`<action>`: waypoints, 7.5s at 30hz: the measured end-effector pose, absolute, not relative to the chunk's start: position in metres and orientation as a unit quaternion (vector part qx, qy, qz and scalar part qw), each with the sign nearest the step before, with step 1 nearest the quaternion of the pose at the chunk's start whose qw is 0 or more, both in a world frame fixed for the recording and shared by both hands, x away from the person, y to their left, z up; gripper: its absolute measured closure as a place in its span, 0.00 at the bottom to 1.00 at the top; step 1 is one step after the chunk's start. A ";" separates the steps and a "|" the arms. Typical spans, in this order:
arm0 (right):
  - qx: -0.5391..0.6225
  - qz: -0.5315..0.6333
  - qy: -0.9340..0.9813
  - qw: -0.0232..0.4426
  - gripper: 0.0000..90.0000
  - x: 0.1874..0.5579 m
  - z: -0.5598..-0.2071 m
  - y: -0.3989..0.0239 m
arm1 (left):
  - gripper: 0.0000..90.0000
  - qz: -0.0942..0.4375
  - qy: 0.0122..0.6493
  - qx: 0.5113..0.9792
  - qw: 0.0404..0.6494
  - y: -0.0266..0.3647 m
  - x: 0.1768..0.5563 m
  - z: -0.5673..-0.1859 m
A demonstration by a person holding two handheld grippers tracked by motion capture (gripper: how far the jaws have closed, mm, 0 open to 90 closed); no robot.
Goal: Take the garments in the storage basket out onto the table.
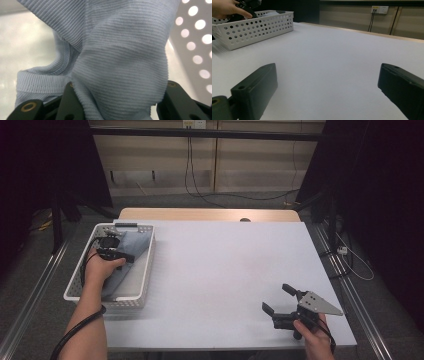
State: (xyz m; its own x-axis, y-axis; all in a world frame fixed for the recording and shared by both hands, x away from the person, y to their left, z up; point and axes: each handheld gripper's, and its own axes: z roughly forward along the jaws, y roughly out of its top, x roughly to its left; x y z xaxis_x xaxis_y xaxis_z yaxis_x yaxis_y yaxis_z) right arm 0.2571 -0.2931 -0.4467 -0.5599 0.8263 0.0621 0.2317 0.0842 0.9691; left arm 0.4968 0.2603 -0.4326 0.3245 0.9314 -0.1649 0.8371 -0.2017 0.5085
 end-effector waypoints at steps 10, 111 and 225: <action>0.386 0.558 0.685 0.266 0.02 0.257 -0.447 -0.293 | 0.67 0.073 0.582 0.771 0.247 0.259 0.494 -0.423; 0.378 0.562 0.685 0.268 0.02 0.255 -0.445 -0.292 | 0.69 -0.013 0.559 0.795 0.234 0.208 0.480 -0.238; 0.373 0.559 0.689 0.270 0.03 0.255 -0.444 -0.292 | 0.66 -0.058 0.448 0.854 0.257 0.078 0.480 -0.286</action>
State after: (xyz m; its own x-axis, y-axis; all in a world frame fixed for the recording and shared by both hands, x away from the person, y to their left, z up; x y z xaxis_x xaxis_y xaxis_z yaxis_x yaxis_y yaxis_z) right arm 0.2547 -0.2917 -0.4440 -0.5756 0.8165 0.0451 0.2125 0.0961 0.9724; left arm 0.4796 0.0777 -0.2861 0.5912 0.7356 -0.3306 0.7958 -0.4655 0.3873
